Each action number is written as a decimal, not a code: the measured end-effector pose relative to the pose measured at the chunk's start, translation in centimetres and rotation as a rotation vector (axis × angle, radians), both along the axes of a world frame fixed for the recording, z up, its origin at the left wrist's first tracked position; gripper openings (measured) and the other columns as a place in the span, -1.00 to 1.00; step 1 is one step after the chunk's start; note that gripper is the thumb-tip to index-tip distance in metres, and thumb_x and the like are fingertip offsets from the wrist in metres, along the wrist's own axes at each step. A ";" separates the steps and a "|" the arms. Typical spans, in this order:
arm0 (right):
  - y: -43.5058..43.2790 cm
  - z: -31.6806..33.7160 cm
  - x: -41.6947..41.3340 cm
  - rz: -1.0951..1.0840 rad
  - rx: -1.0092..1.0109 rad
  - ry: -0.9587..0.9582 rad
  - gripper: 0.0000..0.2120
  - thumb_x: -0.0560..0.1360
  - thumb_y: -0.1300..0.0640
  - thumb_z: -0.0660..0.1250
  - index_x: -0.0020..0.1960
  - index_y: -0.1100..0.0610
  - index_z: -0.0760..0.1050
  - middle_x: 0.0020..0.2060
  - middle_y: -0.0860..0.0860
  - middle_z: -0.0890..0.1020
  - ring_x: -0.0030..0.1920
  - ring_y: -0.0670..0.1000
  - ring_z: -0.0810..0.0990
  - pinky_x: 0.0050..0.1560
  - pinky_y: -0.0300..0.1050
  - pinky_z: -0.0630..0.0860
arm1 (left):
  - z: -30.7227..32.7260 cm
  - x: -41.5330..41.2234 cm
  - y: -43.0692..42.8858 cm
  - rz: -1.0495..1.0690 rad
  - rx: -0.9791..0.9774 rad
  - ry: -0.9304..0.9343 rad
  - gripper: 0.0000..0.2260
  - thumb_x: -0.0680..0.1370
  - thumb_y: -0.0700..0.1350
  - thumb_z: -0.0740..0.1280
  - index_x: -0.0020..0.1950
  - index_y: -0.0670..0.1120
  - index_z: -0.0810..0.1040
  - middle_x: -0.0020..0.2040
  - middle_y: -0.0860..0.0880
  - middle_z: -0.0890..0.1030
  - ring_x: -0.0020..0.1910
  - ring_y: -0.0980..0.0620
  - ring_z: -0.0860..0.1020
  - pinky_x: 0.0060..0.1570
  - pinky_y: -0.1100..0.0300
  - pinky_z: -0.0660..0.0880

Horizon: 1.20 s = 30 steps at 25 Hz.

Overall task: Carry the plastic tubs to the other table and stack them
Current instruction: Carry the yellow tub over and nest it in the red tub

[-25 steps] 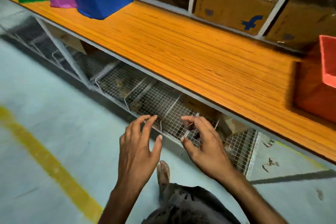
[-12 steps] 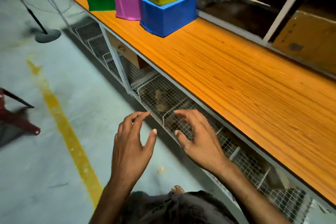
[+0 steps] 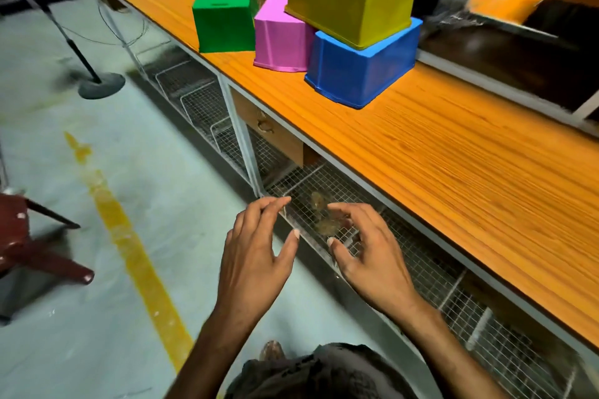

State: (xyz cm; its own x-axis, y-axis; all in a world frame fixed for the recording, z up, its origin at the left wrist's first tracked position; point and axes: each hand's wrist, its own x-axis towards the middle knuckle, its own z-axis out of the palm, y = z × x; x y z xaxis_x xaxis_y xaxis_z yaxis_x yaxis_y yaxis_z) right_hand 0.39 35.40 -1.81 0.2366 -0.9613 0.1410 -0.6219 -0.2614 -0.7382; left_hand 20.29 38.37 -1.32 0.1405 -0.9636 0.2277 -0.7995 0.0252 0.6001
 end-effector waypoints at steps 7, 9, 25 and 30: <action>-8.6 0.6 6.4 -0.113 -0.005 -0.070 -0.49 0.54 0.14 0.45 0.38 -0.24 0.40 0.21 -0.34 0.45 0.27 -0.35 0.42 0.27 -0.33 0.36 | 1.5 6.9 -11.3 -0.119 -0.032 0.014 -0.57 0.61 0.05 0.36 0.48 0.15 0.42 0.38 0.18 0.42 0.38 0.14 0.41 0.25 0.04 0.49; -12.1 0.6 7.4 -0.161 -0.027 -0.096 -0.50 0.53 0.14 0.45 0.37 -0.24 0.42 0.21 -0.34 0.46 0.24 -0.31 0.46 0.23 -0.28 0.44 | 1.5 8.0 -15.3 -0.160 -0.036 0.035 -0.57 0.62 0.04 0.36 0.49 0.14 0.42 0.38 0.17 0.42 0.39 0.13 0.41 0.26 -0.01 0.50; -34.9 3.0 13.2 -0.558 -0.245 -0.069 -0.55 0.49 0.18 0.45 0.33 -0.10 0.51 0.17 -0.15 0.54 0.16 -0.13 0.55 0.03 -0.18 0.52 | 3.2 13.3 -45.8 -0.539 -0.064 0.212 -0.55 0.58 -0.05 0.44 0.45 0.17 0.45 0.34 0.18 0.47 0.34 0.12 0.49 0.15 0.08 0.52; -41.2 5.2 16.2 -0.797 -0.365 -0.070 -0.57 0.47 0.25 0.49 0.29 -0.02 0.55 0.17 -0.08 0.54 0.19 -0.12 0.54 0.05 -0.33 0.48 | 5.0 14.0 -55.2 -0.761 -0.063 0.316 -0.54 0.56 -0.09 0.47 0.43 0.14 0.47 0.31 0.22 0.45 0.23 0.38 0.45 0.04 0.53 0.40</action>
State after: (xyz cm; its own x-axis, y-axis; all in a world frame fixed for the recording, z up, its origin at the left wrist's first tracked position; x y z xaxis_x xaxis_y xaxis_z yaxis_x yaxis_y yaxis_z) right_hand 16.62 -5.83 3.34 -0.5063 -0.7287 0.4612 -0.6767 0.0041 -0.7363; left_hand 34.29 -16.82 3.63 -0.4791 -0.8079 0.3433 -0.3440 0.5326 0.7733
